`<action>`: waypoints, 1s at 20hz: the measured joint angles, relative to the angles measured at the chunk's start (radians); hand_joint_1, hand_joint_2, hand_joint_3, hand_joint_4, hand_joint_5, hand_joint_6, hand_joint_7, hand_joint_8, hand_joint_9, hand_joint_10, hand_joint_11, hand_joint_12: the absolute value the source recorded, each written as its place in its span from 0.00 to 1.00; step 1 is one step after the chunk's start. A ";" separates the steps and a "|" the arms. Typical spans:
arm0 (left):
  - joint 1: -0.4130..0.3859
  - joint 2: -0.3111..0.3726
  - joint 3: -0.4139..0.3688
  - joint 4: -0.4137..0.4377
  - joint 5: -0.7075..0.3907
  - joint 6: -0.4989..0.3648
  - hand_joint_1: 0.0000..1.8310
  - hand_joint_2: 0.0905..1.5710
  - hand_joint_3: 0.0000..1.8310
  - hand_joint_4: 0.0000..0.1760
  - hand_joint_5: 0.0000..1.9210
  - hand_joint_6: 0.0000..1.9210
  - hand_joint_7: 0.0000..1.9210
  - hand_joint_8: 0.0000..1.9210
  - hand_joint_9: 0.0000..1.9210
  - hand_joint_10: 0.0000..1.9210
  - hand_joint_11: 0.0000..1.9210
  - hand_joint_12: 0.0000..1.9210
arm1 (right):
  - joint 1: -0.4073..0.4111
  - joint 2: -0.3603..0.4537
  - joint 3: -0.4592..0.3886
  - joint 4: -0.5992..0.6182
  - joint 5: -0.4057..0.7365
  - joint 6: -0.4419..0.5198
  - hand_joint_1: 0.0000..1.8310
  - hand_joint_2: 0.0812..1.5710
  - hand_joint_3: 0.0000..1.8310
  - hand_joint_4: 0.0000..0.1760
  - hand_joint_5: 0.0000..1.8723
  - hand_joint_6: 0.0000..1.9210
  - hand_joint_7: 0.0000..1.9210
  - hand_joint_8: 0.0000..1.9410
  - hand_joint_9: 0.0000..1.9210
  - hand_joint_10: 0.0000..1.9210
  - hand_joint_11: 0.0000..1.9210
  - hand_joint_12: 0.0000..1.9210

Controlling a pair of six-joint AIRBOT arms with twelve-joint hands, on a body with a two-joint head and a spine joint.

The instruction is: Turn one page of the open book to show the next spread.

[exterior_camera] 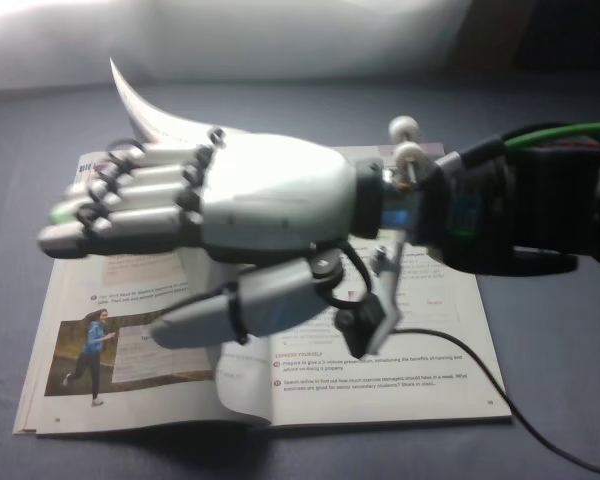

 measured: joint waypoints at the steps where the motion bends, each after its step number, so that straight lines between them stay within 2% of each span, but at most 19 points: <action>1: 0.001 -0.002 0.000 -0.011 -0.006 0.000 0.00 0.95 0.00 0.11 0.06 0.01 0.01 0.00 0.01 0.00 0.00 0.27 | 0.005 -0.009 0.000 0.006 0.007 -0.014 0.13 0.85 0.00 0.00 0.21 0.04 0.19 0.03 0.19 0.04 0.00 0.60; 2: 0.002 -0.002 0.000 -0.013 -0.008 0.000 0.00 0.96 0.00 0.03 0.07 0.01 0.02 0.00 0.01 0.01 0.00 0.28 | 0.011 -0.020 0.002 0.007 0.008 -0.034 0.11 0.86 0.00 0.00 0.21 0.03 0.21 0.02 0.16 0.19 0.00 0.68; 3: 0.002 -0.003 0.001 -0.014 -0.008 0.000 0.03 0.95 0.00 0.08 0.09 0.01 0.03 0.01 0.02 0.01 0.00 0.30 | 0.014 -0.034 0.010 0.016 0.009 -0.045 0.14 0.84 0.00 0.00 0.22 0.03 0.21 0.01 0.10 0.34 0.00 0.71; 4: 0.002 -0.003 0.001 -0.011 -0.007 0.000 0.01 0.94 0.00 0.25 0.09 0.01 0.04 0.00 0.03 0.01 0.00 0.32 | 0.024 -0.043 0.016 0.035 0.003 -0.059 0.14 0.83 0.00 0.00 0.16 0.01 0.13 0.00 0.04 0.25 0.00 0.61; 5: 0.002 -0.009 0.005 -0.008 -0.008 -0.001 0.02 0.94 0.00 0.29 0.12 0.01 0.06 0.01 0.06 0.02 0.00 0.36 | 0.039 -0.049 0.022 0.053 0.002 -0.073 0.13 0.84 0.00 0.00 0.12 0.00 0.11 0.00 0.04 0.17 0.00 0.55; 6: 0.002 -0.015 0.011 0.001 -0.006 -0.005 0.14 0.93 0.00 0.14 0.14 0.01 0.08 0.00 0.06 0.01 0.00 0.37 | 0.063 -0.052 0.032 0.097 0.017 -0.082 0.01 0.84 0.00 0.00 0.01 0.00 0.00 0.00 0.01 0.02 0.00 0.12; 8: 0.002 -0.015 0.013 0.016 0.002 -0.005 0.14 0.93 0.00 0.12 0.14 0.01 0.08 0.00 0.06 0.01 0.00 0.38 | 0.080 -0.050 0.033 0.158 0.057 -0.082 0.00 0.85 0.00 0.00 0.00 0.00 0.00 0.00 0.03 0.01 0.00 0.12; 9: 0.002 -0.015 0.013 0.019 0.000 -0.006 0.21 0.90 0.00 0.21 0.14 0.00 0.08 0.00 0.09 0.02 0.00 0.54 | 0.083 -0.043 0.032 0.169 0.090 -0.083 0.00 0.85 0.00 0.00 0.00 0.00 0.00 0.00 0.01 0.00 0.00 0.05; 10: 0.002 -0.015 0.013 0.019 -0.003 -0.006 0.13 0.90 0.00 0.46 0.11 0.00 0.10 0.01 0.11 0.02 0.00 0.59 | 0.082 -0.031 0.026 0.166 0.123 -0.084 0.00 0.83 0.00 0.00 0.00 0.00 0.00 0.00 0.05 0.01 0.00 0.07; 11: 0.002 -0.015 0.013 0.017 -0.002 -0.006 0.10 0.92 0.00 0.15 0.09 0.00 0.09 0.00 0.09 0.01 0.00 0.52 | 0.081 -0.020 0.018 0.165 0.140 -0.083 0.00 0.84 0.00 0.00 0.01 0.00 0.00 0.00 0.05 0.00 0.00 0.15; 12: 0.002 -0.015 0.013 0.018 -0.001 -0.006 0.08 0.93 0.00 0.08 0.09 0.00 0.09 0.00 0.09 0.01 0.00 0.48 | 0.079 -0.006 0.009 0.167 0.158 -0.085 0.00 0.84 0.00 0.00 0.00 0.00 0.00 0.00 0.03 0.00 0.00 0.18; 16: 0.002 -0.015 0.010 0.020 -0.001 -0.006 0.08 0.93 0.00 0.06 0.08 0.00 0.09 0.00 0.08 0.01 0.00 0.47 | 0.079 0.078 -0.056 0.152 0.182 -0.111 0.00 0.84 0.00 0.00 0.00 0.00 0.00 0.00 0.02 0.00 0.00 0.19; 20: 0.002 -0.015 -0.004 0.033 -0.001 -0.007 0.08 0.93 0.00 0.06 0.08 0.00 0.09 0.00 0.08 0.01 0.00 0.47 | 0.042 0.185 -0.126 0.090 0.126 -0.117 0.00 0.84 0.00 0.00 0.00 0.00 0.00 0.00 0.02 0.00 0.00 0.19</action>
